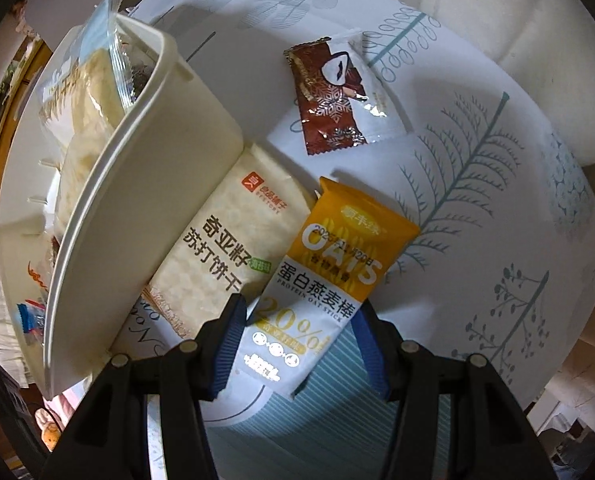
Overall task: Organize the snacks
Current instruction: 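Grasp a clear pastry bag with the left gripper while the right grasps the yellow OATS bar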
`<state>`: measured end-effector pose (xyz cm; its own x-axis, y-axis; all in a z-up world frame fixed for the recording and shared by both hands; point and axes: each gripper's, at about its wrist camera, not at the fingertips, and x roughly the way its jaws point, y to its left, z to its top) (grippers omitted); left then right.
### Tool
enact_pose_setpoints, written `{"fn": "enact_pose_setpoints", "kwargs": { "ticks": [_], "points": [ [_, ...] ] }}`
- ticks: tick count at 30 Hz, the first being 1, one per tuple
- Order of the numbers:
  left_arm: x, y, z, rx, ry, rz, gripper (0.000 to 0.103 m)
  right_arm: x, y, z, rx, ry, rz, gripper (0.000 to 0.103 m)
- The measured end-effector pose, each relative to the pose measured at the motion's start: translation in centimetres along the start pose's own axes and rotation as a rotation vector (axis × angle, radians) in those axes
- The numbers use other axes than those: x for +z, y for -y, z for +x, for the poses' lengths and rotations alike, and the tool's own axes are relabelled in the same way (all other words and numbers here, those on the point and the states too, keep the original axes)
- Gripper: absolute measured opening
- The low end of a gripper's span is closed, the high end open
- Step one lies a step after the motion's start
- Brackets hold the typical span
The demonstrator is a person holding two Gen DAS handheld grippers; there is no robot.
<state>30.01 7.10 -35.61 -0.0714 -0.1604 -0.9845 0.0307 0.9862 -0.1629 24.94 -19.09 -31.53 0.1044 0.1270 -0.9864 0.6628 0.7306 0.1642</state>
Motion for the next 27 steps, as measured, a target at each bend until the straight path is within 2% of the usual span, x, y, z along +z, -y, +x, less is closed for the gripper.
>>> {"fn": "enact_pose_setpoints", "kwargs": {
  "ticks": [8,14,21,27],
  "points": [
    [1.2,2.0,0.6,0.039,0.007,0.028,0.086,-0.1,-2.2,0.4,-0.047,0.008,-0.043,0.054],
    [2.2,3.6,0.4,0.063,0.023,0.045,0.078,-0.8,-2.5,0.4,-0.077,0.005,-0.073,0.051],
    [1.7,3.3,0.1,0.059,0.006,0.002,0.069,-2.2,-1.5,0.4,-0.094,0.006,-0.066,0.045],
    [0.9,3.3,-0.5,0.069,-0.005,0.013,0.064,-4.0,0.3,-0.1,-0.095,-0.022,-0.043,0.042]
  ]
}}
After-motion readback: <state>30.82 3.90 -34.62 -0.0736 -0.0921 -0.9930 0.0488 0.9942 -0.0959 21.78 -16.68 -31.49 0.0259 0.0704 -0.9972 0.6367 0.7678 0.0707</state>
